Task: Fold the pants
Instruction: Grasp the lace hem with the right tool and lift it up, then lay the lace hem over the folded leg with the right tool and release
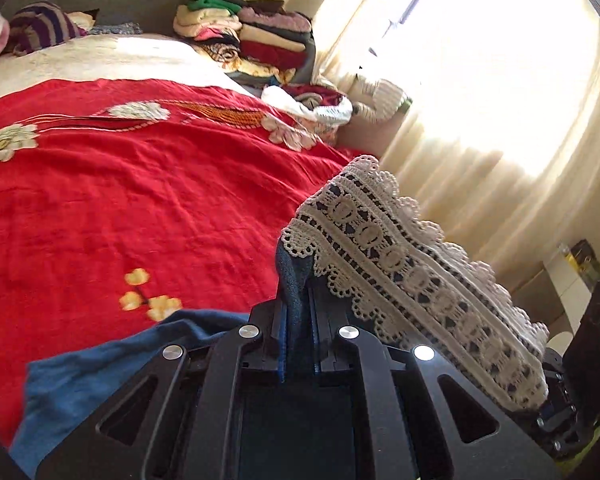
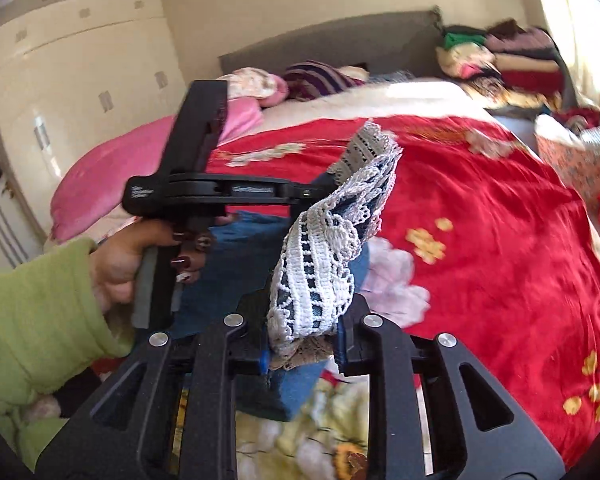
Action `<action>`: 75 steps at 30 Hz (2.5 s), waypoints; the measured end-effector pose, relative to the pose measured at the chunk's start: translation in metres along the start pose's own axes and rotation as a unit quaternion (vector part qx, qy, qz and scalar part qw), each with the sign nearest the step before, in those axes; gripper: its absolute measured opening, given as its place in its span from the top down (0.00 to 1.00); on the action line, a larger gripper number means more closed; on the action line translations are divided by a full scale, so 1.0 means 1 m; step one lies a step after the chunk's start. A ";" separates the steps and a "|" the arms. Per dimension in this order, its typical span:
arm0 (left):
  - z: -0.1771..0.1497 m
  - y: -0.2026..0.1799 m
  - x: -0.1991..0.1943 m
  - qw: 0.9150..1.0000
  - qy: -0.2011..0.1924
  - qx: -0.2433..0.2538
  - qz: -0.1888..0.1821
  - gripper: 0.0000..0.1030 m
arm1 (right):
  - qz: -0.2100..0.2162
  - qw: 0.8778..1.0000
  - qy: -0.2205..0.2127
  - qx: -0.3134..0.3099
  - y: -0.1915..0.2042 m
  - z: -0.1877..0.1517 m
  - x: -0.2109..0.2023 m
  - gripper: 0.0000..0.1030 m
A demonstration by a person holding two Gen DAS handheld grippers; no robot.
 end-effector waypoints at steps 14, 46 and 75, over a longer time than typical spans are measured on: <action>-0.077 0.088 -0.134 0.971 -0.071 -0.215 0.074 0.46 | -0.022 0.973 0.101 -0.205 0.120 -0.076 0.068 0.85; -0.104 0.069 -0.105 0.977 0.007 -0.196 0.080 0.31 | -0.016 0.975 0.068 -0.212 0.119 -0.091 0.037 0.44; -0.105 0.076 -0.108 0.978 0.003 -0.190 0.091 0.83 | 0.046 0.938 0.115 -0.325 0.169 -0.116 0.054 0.96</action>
Point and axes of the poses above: each gripper's, at about its wrist camera, not at the fingertips, and x roughly the way its jaws point, y to its left, z to its top, the point moved 2 cm from there along x, roughly the way its jaws point, and after that the axes turned 14 degrees about x, right-handed, at the moved point
